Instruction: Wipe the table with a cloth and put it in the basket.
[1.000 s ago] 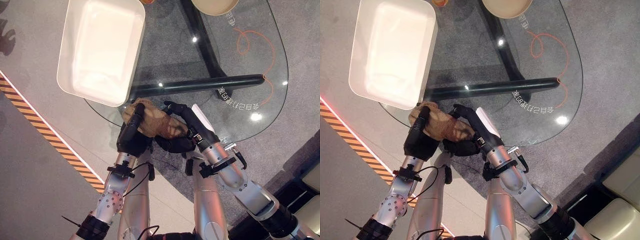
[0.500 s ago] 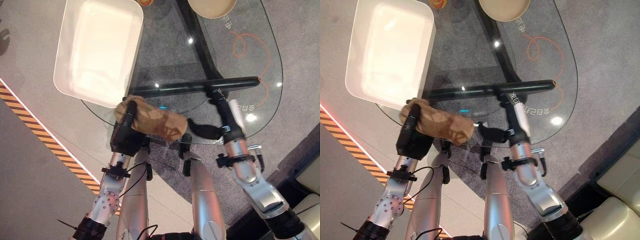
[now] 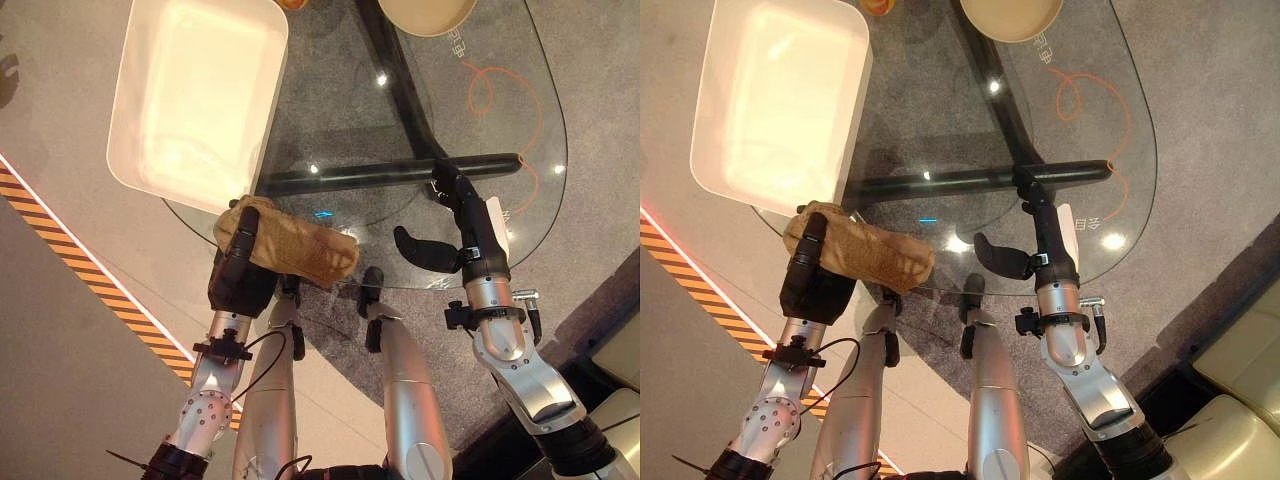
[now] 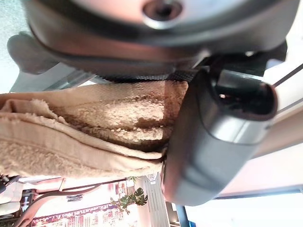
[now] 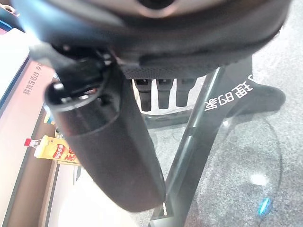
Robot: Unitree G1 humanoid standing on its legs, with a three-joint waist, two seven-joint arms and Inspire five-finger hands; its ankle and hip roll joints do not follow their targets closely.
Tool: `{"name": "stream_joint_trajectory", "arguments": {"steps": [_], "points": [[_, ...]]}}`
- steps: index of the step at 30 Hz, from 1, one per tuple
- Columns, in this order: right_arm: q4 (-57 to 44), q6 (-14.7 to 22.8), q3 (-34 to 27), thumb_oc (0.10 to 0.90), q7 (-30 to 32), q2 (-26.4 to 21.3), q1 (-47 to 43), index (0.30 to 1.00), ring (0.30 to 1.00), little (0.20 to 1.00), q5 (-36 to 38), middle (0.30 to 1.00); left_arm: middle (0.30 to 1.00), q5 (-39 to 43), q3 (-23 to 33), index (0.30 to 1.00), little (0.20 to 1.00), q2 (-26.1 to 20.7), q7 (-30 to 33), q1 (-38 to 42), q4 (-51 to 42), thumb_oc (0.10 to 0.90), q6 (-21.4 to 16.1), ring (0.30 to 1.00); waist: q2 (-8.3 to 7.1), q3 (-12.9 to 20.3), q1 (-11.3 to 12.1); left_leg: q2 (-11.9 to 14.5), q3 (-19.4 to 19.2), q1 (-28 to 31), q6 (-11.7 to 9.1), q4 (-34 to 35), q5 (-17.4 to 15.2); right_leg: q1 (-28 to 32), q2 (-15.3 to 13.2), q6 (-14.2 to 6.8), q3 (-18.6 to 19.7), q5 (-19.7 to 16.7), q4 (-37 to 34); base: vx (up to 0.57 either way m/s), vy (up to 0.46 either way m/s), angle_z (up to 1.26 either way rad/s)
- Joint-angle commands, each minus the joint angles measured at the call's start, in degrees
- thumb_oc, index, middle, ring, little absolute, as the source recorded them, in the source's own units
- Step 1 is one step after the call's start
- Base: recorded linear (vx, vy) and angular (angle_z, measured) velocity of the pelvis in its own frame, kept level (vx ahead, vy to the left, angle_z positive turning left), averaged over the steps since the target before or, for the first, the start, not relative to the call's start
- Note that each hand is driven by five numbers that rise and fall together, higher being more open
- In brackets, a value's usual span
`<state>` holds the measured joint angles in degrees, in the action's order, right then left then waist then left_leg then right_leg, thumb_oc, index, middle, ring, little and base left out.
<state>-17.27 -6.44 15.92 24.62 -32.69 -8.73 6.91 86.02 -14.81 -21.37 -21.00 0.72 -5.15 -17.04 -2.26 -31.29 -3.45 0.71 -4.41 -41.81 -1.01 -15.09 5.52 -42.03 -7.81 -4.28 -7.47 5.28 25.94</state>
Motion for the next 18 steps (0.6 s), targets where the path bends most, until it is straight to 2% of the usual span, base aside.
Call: {"name": "stream_joint_trajectory", "arguments": {"steps": [1, 2, 4, 5, 6, 7, 8, 11, 12, 13, 14, 15, 16, 17, 18], "points": [[-7.08, 3.97, -1.79, 0.800, -1.10, -1.99, 0.14, 0.900, 0.900, 0.900, 0.19, 0.900, 0.300, -6.60, 2.18, 0.300, 0.200, -0.99, -6.47, -1.02, -12.19, 0.100, -6.09, 0.300, 1.00, 1.50, 0.96, -1.92, -6.35, 3.52, 0.65, -4.55, -11.61, 0.95, 4.43, -1.64, -0.33, -4.48, -7.51, -0.06, 0.034, -0.01], [-7.23, 3.62, -2.24, 0.800, -2.07, -2.29, -0.18, 0.900, 0.900, 0.900, 0.39, 0.900, 0.300, -8.75, 3.25, 0.300, 0.200, -1.53, -5.55, 0.06, -12.68, 0.100, -8.09, 0.300, 1.00, 1.50, 0.82, -2.10, -6.85, 1.79, 0.83, -4.31, -9.76, -0.59, 4.24, -1.18, -0.37, -6.12, -8.15, 0.01, 0.031, -0.01], [-7.25, 2.88, -2.40, 0.800, -3.58, -2.56, 0.15, 0.900, 0.900, 0.900, 0.28, 0.900, 0.300, -12.83, 5.16, 0.300, 0.200, -2.16, -4.15, 0.54, -13.13, 0.100, -10.27, 0.300, 1.39, 1.50, 0.86, -2.28, -6.77, 1.72, 0.76, -4.45, -9.69, -0.77, 4.31, -1.06, -0.18, -5.90, -7.89, 0.01, 0.062, 0.00], [-7.20, 2.69, -2.08, 0.800, -3.71, -2.59, 0.87, 0.900, 0.900, 0.900, 0.31, 0.900, 0.300, -13.14, 5.21, 0.300, 0.200, -2.31, -3.84, -0.17, -13.22, 0.100, -10.36, 0.300, 1.62, 1.50, 1.02, -2.22, -6.25, 3.44, 0.45, -4.79, -11.44, 0.78, 4.50, -1.43, 0.00, -4.14, -7.20, 0.02, 0.090, 0.00], [-7.43, 2.11, -2.44, 0.800, -4.88, -3.10, 0.56, 0.900, 0.900, 0.900, 0.91, 0.900, 0.300, -17.20, 6.93, 0.300, 0.200, -3.12, -2.14, 0.85, -13.90, 0.100, -11.75, 0.300, 1.85, 1.50, 0.95, -2.44, -6.76, 1.79, 0.68, -4.39, -9.55, -0.85, 4.34, -0.94, -0.03, -5.63, -7.68, 0.08, 0.063, -0.01], [-7.34, 2.10, -2.14, 0.800, -4.88, -3.04, 1.23, 0.900, 0.900, 0.900, 0.93, 0.900, 0.300, -17.26, 6.68, 0.300, 0.200, -3.12, -2.07, 0.09, -13.86, 0.100, -11.72, 0.300, 1.99, 1.50, 1.09, -2.37, -6.24, 3.46, 0.38, -4.75, -11.31, 0.69, 4.51, -1.33, 0.13, -3.92, -7.02, -0.05, 0.079, -0.04], [-7.65, 1.68, -2.49, 0.800, -6.44, -3.27, 1.37, 0.900, 0.900, 0.900, 1.45, 0.900, 0.300, -20.73, 8.59, 0.300, 0.200, -4.23, -0.18, 1.13, -14.88, 0.100, -13.23, 0.300, 2.25, 1.50, 1.01, -2.50, -6.75, 1.72, 0.61, -4.54, -9.46, -0.94, 4.33, -0.86, 0.14, -5.34, -7.37, 0.01, 0.072, -0.06], [-7.83, 0.34, -2.45, 0.800, -8.53, -3.28, 2.67, 0.900, 0.900, 0.900, 1.55, 0.900, 0.300, -25.36, 12.03, 0.300, 0.200, -5.48, 4.21, 1.46, -16.30, 0.100, -14.20, 0.300, 2.90, 1.50, 1.13, -2.75, -6.58, 1.53, 0.50, -4.86, -9.39, -1.12, 4.30, -0.69, 0.30, -4.93, -6.95, 0.02, 0.087, -0.07], [-7.79, -0.15, -2.05, 0.800, -8.91, -3.16, 3.47, 0.900, 0.900, 0.900, 1.28, 0.900, 0.300, -26.12, 12.43, 0.300, 0.200, -5.60, 5.41, 1.01, -16.49, 0.100, -14.12, 0.300, 3.19, 1.50, 1.31, -2.77, -5.99, 2.99, 0.19, -5.30, -11.07, 0.23, 4.45, -1.01, 0.52, -3.18, -6.22, 0.08, 0.067, -0.06], [-7.89, -0.55, -1.96, 0.800, -9.22, -3.14, 3.60, 0.900, 0.900, 0.900, 0.99, 0.900, 0.300, -27.60, 12.88, 0.300, 0.200, -5.67, 6.84, 1.11, -16.81, 0.100, -14.28, 0.300, 3.27, 1.50, 1.32, -2.83, -5.95, 2.88, 0.19, -5.39, -11.06, 0.13, 4.43, -0.97, 0.55, -3.11, -6.12, 0.01, 0.045, -0.01], [-8.11, -1.11, -2.09, 0.800, -9.64, -3.26, 3.18, 0.900, 0.900, 0.900, 0.78, 0.900, 0.300, -28.93, 13.73, 0.300, 0.200, -5.80, 8.49, 1.85, -17.14, 0.100, -14.37, 0.300, 3.26, 1.50, 1.24, -2.92, -6.42, 1.19, 0.48, -5.13, -9.33, -1.38, 4.25, -0.56, 0.39, -4.73, -6.67, 0.02, 0.075, 0.01], [-8.32, -2.55, -1.28, 0.800, -11.26, -3.00, 4.65, 0.900, 0.900, 0.900, 0.08, 0.900, 0.300, -33.45, 15.49, 0.300, 0.200, -6.34, 13.19, 1.50, -17.24, 0.100, -15.12, 0.300, 3.78, 1.50, 1.48, -2.93, -5.68, 2.49, 0.16, -5.90, -11.15, -0.22, 4.41, -0.88, 0.78, -2.68, -5.51, -0.05, 0.060, 0.01], [-8.54, -2.91, -1.41, 0.800, -11.62, -2.92, 4.12, 0.900, 0.900, 0.900, -0.22, 0.900, 0.300, -34.64, 16.26, 0.300, 0.200, -6.35, 14.37, 2.17, -17.54, 0.100, -15.21, 0.300, 3.73, 1.50, 1.38, -3.04, -6.15, 0.63, 0.45, -5.65, -9.33, -1.92, 4.25, -0.46, 0.63, -4.41, -6.08, 0.03, 0.094, 0.02], [-8.72, -4.24, -0.91, 0.800, -13.17, -2.66, 4.56, 0.900, 0.900, 0.900, -0.68, 0.900, 0.300, -37.86, 17.88, 0.300, 0.200, -6.54, 17.19, 1.88, -17.72, 0.100, -15.75, 0.300, 3.96, 1.50, 1.53, -3.15, -6.03, 0.35, 0.45, -5.85, -9.36, -2.16, 4.26, -0.37, 0.67, -4.19, -5.82, 0.01, 0.056, 0.02], [-8.61, -4.53, -0.49, 0.800, -13.63, -2.60, 5.21, 0.900, 0.900, 0.900, -0.69, 0.900, 0.300, -38.78, 18.21, 0.300, 0.200, -6.69, 18.10, 1.25, -17.61, 0.100, -15.91, 0.300, 4.12, 1.50, 1.73, -3.14, -5.49, 1.76, 0.15, -6.26, -10.97, -0.84, 4.39, -0.68, 0.86, -2.54, -5.16, 0.08, 0.079, 0.01]]}}
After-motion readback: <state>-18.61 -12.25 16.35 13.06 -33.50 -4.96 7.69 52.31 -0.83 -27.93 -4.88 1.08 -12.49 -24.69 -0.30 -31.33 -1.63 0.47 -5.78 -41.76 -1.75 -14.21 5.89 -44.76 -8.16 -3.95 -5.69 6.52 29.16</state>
